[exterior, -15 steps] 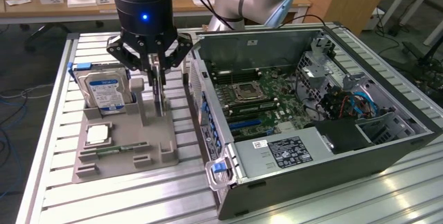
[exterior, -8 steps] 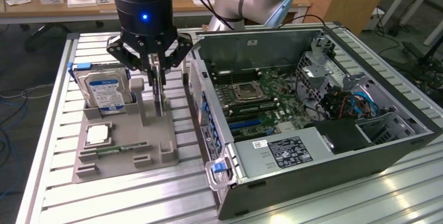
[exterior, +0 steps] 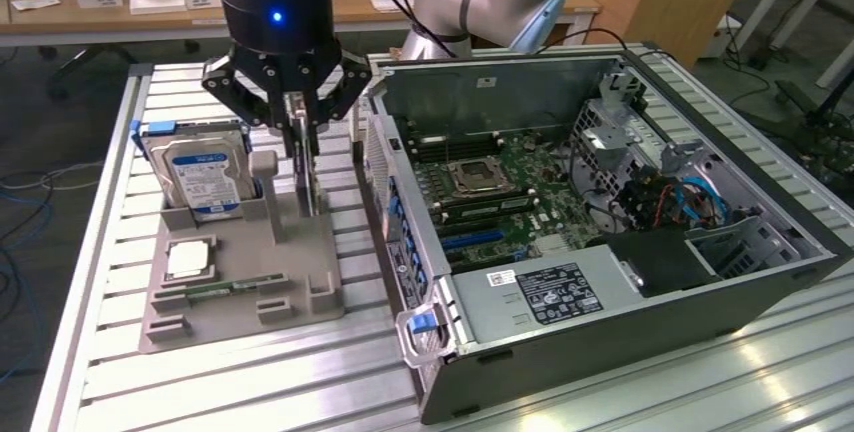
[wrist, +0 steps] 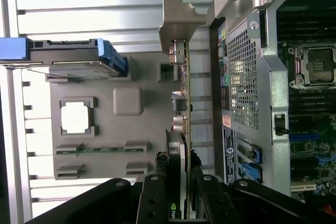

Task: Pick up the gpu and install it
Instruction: 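Pick up the gpu and move the gpu toward the slot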

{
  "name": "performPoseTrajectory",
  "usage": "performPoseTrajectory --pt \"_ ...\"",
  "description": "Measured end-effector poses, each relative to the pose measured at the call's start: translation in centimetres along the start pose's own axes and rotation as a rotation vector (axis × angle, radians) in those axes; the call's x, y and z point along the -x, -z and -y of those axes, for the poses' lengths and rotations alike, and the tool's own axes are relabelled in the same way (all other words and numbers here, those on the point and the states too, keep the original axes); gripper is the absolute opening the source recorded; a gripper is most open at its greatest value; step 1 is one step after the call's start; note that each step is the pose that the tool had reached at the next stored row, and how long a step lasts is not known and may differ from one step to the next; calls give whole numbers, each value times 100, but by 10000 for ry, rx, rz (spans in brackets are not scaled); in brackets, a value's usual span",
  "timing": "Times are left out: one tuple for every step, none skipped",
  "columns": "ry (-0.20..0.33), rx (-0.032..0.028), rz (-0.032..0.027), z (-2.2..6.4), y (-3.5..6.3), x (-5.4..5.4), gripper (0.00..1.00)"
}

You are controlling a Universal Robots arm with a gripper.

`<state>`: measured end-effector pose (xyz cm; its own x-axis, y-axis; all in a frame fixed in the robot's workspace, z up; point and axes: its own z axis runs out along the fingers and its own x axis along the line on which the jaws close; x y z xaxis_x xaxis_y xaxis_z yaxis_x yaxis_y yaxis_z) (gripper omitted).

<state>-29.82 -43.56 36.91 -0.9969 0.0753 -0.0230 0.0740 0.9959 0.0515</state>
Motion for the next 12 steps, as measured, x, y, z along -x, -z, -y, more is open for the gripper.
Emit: performPoseTrajectory --pt "0 0 0 -1 23 1 27" --pt "0 -1 0 -2 49 1 27" --pt "0 0 0 -4 76 2 27" --pt "0 1 1 -5 103 3 27" --pt "0 1 1 -7 132 3 27" --pt "0 0 0 -8 163 4 27" --pt "0 0 0 -10 195 5 27" --pt "0 0 0 -12 227 5 27" --pt "0 0 0 -15 291 7 27" --pt "0 0 0 -16 320 7 27" --pt "0 1 0 -18 348 8 27" --pt "0 0 0 -19 377 9 27"
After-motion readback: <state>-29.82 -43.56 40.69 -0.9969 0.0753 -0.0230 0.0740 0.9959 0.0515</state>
